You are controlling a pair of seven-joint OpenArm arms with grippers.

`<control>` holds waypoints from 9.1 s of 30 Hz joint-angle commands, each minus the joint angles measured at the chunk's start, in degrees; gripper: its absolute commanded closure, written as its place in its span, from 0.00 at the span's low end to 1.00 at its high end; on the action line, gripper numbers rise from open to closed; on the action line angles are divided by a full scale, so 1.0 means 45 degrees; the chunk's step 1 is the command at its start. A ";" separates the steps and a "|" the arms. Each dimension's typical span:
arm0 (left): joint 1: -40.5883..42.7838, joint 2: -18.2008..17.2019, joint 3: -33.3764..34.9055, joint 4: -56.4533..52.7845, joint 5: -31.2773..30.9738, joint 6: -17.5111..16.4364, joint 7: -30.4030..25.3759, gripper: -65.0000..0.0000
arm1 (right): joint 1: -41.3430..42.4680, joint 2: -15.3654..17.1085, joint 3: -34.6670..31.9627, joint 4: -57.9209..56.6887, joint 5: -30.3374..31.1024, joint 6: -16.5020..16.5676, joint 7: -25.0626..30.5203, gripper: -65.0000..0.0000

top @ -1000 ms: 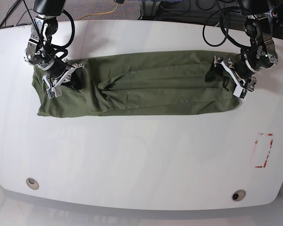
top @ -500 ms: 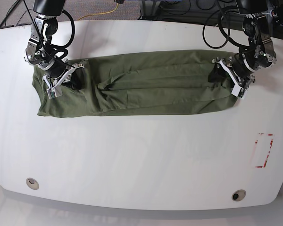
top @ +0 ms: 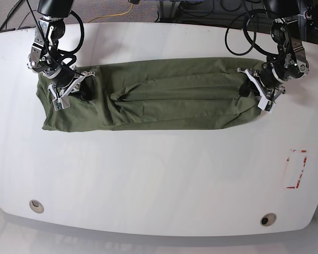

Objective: Layout the t-shirt on the table in an organized manner, then fold the t-shirt properly
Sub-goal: 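Pinch the shirt end with the left gripper and lift it, then fold the held shirt end toward the right gripper with the left gripper, then press the folded shirt end down with the left gripper and release, then move the left gripper back to the shirt's folded end and grasp it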

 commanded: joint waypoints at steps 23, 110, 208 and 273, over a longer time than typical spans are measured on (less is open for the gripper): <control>-0.1070 0.2112 0.0049 0.4444 0.0305 -0.0013 0.5020 1.00 | -0.0101 -0.0214 -0.0055 -0.0046 -0.0779 -0.0111 -0.1012 1.00; -0.2965 0.4632 0.5050 0.3370 -0.2176 -0.0013 0.3848 0.42 | 0.0114 -0.0331 -0.0055 -0.0046 -0.0760 -0.0111 -0.0992 1.00; -0.2145 0.2561 0.8684 0.3780 0.3743 0.1521 0.2597 1.00 | 0.0114 -0.0565 -0.0055 -0.0046 -0.0740 -0.0111 -0.0992 1.00; -0.3219 0.3577 0.7687 0.1768 0.3743 0.1501 0.1640 1.00 | 0.0114 -0.0604 -0.0075 -0.0046 -0.0740 -0.0111 -0.1012 1.00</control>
